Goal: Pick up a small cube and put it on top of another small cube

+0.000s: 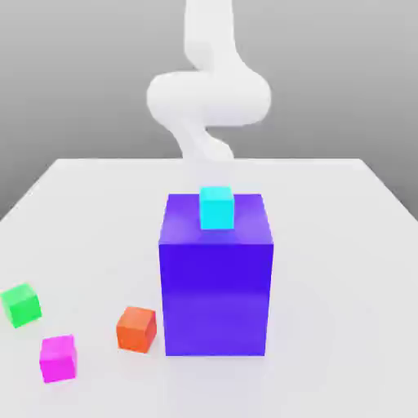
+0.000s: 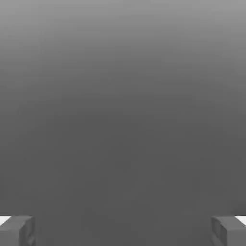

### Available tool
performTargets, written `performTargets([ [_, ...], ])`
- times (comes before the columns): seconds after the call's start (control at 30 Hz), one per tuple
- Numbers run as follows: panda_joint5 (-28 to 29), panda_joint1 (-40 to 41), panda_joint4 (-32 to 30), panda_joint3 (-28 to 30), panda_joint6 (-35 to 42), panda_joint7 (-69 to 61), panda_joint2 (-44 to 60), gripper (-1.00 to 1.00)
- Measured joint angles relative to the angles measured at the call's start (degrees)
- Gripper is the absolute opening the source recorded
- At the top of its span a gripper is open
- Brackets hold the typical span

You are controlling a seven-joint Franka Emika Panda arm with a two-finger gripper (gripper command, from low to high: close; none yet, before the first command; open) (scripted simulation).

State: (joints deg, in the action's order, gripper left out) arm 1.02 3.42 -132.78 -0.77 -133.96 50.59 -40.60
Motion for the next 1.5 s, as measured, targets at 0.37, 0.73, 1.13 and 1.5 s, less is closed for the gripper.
performTargets([
  [0.37, 4.87, 12.53, -4.38, -0.41, -9.56, 21.32, 23.30, 0.00],
  [0.73, 2.59, 21.00, -8.82, 3.57, -19.33, 37.20, 45.94, 0.00],
  [1.13, -3.99, 24.41, -8.47, 2.67, -30.93, 39.03, 64.19, -1.00],
  [1.5, -2.87, 25.85, -11.65, 6.80, -21.71, 43.91, 51.89, -1.00],
])
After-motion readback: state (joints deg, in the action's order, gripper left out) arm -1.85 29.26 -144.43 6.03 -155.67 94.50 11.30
